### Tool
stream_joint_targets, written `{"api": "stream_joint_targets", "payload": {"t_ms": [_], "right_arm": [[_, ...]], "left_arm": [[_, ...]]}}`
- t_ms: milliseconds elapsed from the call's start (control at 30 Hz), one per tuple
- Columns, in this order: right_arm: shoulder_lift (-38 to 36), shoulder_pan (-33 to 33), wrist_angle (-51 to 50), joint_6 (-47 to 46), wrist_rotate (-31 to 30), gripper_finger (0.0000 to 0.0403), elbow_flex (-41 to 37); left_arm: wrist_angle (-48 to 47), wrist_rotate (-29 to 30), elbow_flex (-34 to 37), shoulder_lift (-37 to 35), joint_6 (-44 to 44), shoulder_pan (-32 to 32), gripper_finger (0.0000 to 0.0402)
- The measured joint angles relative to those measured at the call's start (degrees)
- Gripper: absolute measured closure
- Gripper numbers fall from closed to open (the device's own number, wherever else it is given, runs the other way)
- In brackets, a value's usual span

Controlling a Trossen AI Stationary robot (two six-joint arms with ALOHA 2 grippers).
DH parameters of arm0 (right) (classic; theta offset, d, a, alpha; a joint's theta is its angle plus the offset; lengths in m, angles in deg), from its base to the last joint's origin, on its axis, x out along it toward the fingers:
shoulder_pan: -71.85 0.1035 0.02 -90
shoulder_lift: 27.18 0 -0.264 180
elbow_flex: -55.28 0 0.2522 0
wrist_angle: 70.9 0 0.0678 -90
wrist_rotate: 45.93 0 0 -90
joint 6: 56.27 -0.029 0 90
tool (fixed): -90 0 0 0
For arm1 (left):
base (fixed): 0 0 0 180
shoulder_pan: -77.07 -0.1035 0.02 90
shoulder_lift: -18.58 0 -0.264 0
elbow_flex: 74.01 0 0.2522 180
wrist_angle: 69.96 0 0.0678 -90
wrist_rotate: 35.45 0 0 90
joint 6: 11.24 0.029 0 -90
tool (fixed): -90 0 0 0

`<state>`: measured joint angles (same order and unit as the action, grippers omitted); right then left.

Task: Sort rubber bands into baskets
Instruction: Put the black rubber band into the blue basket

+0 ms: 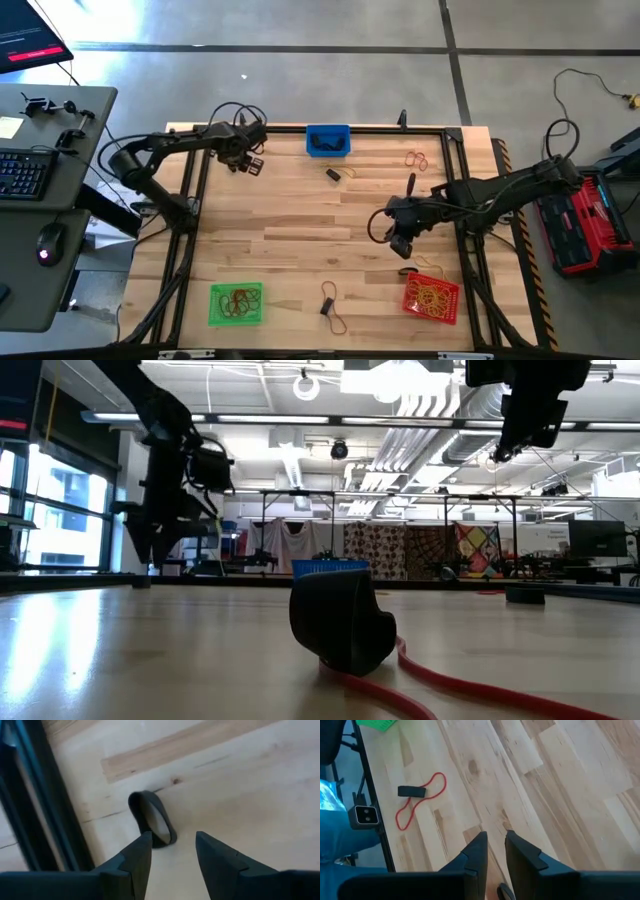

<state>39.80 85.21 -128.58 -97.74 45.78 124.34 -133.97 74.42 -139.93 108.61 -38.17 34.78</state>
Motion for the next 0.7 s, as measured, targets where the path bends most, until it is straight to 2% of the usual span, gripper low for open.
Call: {"api": "stream_joint_targets", "payload": {"t_ms": [433, 533, 700], "right_arm": [[0.0, 0.0, 0.1, -1.1, -2.9, 0.0348, 0.0], [0.0, 0.0, 0.9, -1.9, -4.0, 0.0348, 0.0], [0.0, -1.0, 6.0, -2.0, -8.3, 0.0348, 0.0]], "left_arm": [[4.5, -3.6, 0.0, 7.7, 9.6, -5.1, 0.0296], [5.2, -5.0, -0.1, 8.0, 13.9, -5.4, 0.0322], [8.6, -8.5, 0.1, 6.4, 21.0, -5.3, 0.0387]]}}
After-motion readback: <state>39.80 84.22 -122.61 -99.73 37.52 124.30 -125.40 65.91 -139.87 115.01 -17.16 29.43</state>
